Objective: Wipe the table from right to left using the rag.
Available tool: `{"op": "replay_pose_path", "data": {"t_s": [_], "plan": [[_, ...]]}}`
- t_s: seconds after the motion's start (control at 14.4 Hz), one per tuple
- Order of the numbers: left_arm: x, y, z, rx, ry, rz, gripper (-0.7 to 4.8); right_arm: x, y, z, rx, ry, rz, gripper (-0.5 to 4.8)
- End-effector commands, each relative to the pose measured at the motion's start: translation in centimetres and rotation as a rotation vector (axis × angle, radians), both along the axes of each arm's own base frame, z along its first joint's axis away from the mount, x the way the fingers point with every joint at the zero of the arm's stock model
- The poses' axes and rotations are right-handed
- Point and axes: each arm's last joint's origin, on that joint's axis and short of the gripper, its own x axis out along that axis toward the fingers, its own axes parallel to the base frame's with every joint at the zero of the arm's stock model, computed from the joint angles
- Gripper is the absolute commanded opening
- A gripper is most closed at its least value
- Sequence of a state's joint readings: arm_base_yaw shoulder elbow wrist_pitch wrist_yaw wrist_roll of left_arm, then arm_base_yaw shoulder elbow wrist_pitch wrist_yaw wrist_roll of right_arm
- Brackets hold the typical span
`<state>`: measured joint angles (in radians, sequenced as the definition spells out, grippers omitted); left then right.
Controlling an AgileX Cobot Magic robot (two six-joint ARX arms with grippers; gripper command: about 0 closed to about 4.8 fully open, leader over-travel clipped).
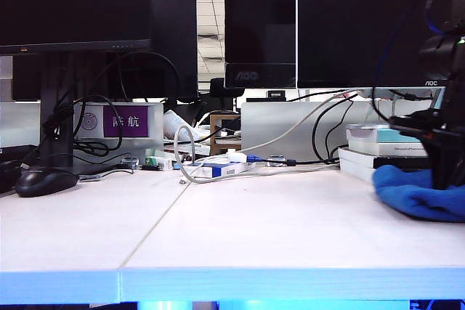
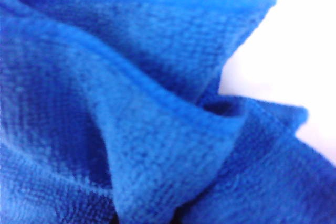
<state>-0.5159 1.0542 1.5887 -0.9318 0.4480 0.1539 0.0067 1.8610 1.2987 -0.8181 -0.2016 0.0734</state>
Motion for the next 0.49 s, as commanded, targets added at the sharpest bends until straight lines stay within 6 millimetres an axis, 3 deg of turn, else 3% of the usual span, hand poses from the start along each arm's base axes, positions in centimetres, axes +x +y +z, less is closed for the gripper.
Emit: {"op": "replay_pose_path", "data": {"t_s": [0.07,0.21,0.42,0.49], "plan": [[-0.1,0.0,0.3,-0.008,-0.02,-0.003,-0.05,-0.5,1.3,-0.9,0.041,0.068,0.0,-0.01],[-0.1,0.0,0.3,-0.008,-0.02,-0.004,-0.05,-0.4,2.4,-0.9,0.045,0.061,0.01,-0.01],[-0.2,0.1,0.3,-0.007,-0.016,-0.004,-0.05,-0.6,6.5,-0.9,0.054,0.03,0.082,-0.01],[-0.2,0.1,0.2,-0.004,-0.011,-0.004,-0.05,-0.8,8.7,-0.8,0.066,0.011,0.107,-0.01]]}}
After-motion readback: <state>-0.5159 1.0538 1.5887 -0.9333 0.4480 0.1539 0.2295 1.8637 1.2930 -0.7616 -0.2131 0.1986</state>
